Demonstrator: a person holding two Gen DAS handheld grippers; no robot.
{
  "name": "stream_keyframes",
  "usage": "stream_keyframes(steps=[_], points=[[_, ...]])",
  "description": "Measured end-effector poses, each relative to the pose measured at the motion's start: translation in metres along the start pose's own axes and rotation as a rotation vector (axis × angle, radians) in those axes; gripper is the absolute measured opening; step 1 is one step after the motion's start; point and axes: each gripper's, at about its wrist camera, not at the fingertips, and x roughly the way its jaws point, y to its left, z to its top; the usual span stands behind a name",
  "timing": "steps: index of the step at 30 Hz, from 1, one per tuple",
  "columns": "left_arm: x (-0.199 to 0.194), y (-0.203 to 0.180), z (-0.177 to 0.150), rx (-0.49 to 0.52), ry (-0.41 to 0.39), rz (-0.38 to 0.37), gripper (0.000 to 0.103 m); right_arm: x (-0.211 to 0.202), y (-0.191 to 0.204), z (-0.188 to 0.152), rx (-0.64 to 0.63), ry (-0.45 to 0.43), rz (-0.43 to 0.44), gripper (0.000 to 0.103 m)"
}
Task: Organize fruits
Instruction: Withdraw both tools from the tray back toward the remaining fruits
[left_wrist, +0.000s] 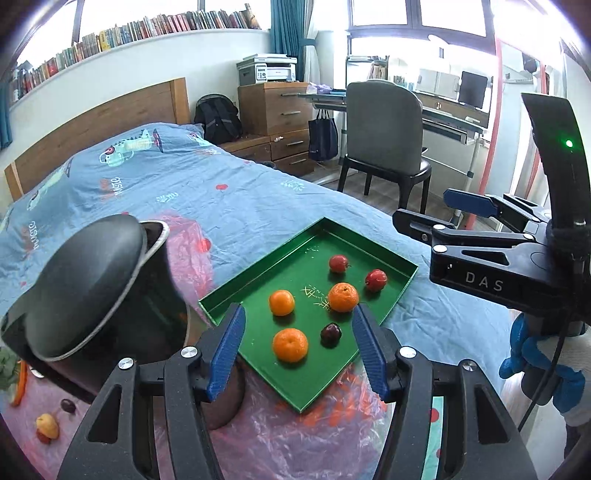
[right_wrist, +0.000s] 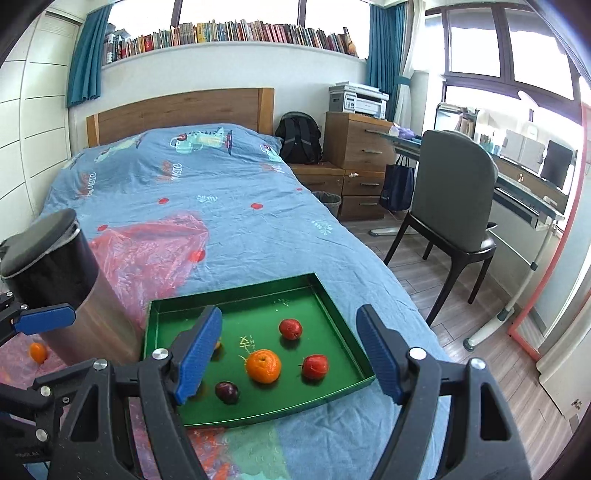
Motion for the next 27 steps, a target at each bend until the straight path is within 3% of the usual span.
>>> stream_keyframes(steps=[6, 12, 27], points=[[-0.057, 0.026, -0.023, -0.061, -0.035, 0.045, 0.055, -0.064, 0.037, 0.003, -0.045, -0.100, 0.056, 0.103], [-0.108, 0.060, -0.061, -0.153, -0.043, 0.118, 0.055, -0.110, 0.083, -0.006, -0.073, -0.135, 0.166, 0.103], [-0.206, 0.149, -0.157, -0.327, -0.056, 0.373, 0.059, -0.143, 0.206, -0.055, -0.097, -0.058, 0.453, 0.103]])
